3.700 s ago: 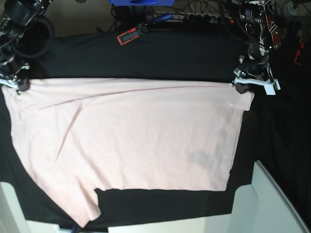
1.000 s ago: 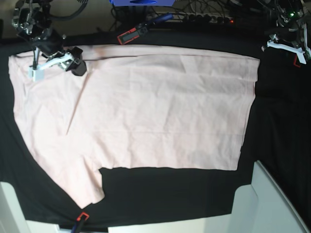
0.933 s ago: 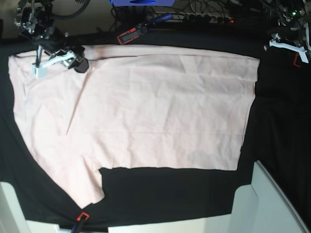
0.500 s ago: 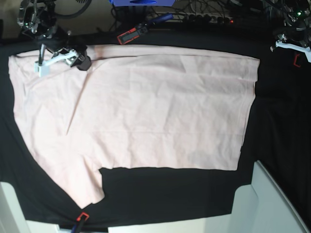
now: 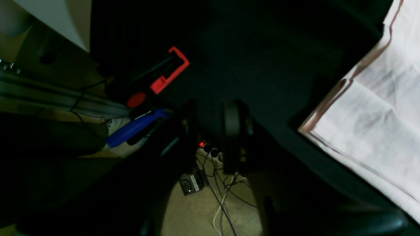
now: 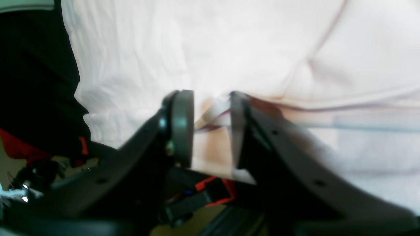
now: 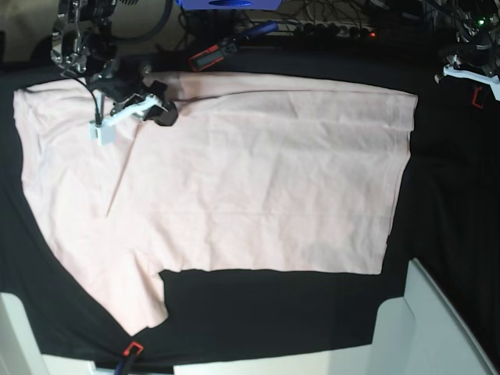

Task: Fold the T-shirt properly
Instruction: 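Pinch the shirt edge with the right gripper while the left gripper holds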

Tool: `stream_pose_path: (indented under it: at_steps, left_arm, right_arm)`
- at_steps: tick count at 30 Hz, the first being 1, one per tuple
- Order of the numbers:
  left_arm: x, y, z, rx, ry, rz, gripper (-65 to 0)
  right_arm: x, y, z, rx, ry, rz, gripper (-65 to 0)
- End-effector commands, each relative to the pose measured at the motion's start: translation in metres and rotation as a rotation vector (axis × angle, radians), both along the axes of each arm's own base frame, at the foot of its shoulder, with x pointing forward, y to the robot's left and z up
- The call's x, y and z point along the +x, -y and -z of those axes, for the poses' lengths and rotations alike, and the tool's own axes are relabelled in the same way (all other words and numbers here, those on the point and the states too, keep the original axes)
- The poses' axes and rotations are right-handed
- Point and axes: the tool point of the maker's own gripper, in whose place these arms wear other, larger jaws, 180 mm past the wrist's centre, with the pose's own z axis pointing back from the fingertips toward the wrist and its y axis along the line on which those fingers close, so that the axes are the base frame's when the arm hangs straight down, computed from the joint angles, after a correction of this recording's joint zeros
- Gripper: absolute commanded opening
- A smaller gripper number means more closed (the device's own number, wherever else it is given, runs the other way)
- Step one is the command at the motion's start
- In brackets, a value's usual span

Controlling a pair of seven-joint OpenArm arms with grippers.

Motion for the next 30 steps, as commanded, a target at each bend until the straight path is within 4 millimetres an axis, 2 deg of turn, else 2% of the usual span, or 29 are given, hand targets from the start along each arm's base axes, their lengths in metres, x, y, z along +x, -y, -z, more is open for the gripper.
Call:
stream_pose_path:
  at_steps: [1, 6, 7, 12, 20, 25, 30]
  left_arm:
    - [0.002, -0.007, -0.010, 0.034, 0.018, 0.006, -53.4]
    - [0.002, -0.007, -0.010, 0.034, 0.018, 0.006, -53.4]
    - [0.002, -0.007, -0.010, 0.034, 0.018, 0.006, -53.4]
    - [0.002, -0.007, -0.010, 0.034, 0.018, 0.006, -53.4]
    - [0.002, -0.006, -0.009, 0.031, 0.015, 0.004, -53.4]
    - [-0.008, -0.007, 0.005, 0.006, -0.015, -0.016, -53.4]
    - [-0.010, -0.007, 0.007, 0.001, -0.019, -0.021, -53.4]
  right_arm:
    - [0.003, 0.003, -0.002, 0.004, 0.010, 0.016, -54.1]
    - [0.002, 0.001, 0.004, 0.013, -0.011, 0.018, -64.6]
    - [0.003, 0.001, 0.004, 0.013, -0.012, 0.018, -65.0]
    - [0.005, 0.001, 0.002, 0.013, -0.005, 0.019, -65.0]
    - [0.026, 0.003, -0.007, 0.013, 0.039, 0.025, -65.0]
    - [0.038, 0.004, -0.012, 0.007, 0.066, 0.023, -65.0]
    - [0.056, 0.010, -0.021, -0.009, 0.105, 0.020, -65.0]
